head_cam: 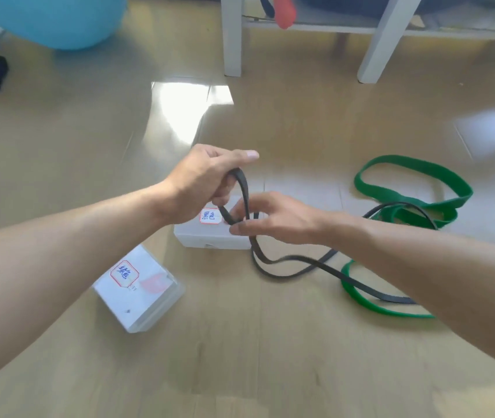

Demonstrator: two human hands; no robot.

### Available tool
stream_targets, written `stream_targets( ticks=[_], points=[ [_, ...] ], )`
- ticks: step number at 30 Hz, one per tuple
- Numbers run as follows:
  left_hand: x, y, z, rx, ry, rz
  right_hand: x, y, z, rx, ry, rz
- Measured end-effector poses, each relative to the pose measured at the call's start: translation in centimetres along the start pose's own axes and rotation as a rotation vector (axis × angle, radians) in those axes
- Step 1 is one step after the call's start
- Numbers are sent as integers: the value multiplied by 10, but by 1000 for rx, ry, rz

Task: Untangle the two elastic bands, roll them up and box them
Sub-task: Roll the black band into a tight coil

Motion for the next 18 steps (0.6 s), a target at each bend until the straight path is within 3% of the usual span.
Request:
stream_targets(
  ticks=[2,3,8,11,14,16,18],
  points=[
    [-6,14,-2,99,36,100,2,-15,-3,-35,-29,-165],
    [-12,22,-3,143,62,103,8,-14,-2,-17,-60,-132],
    [-37,45,1,280,126,-294,44,2,17,2,-240,168],
    [-55,42,-4,188,243,-250,61,21,31,268,-237,135],
    [-65,25,-2,71,370,-95,68,29,46,393,-206,64],
    [-62,15,-1,91,330,-27,76,30,56,402,-245,96],
    [-57,7,1,120,270,-4,85,22,62,259,-331,208]
  ],
)
Point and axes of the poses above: each hand's wrist, its own z-axis away from the middle knuckle, its own y-axis out of the back of the hand, x = y × z, the point moved 6 cm from there along -z, towards the middle knuckle, and after that the axes turned 3 degrees about x, right-handed, at the moved point
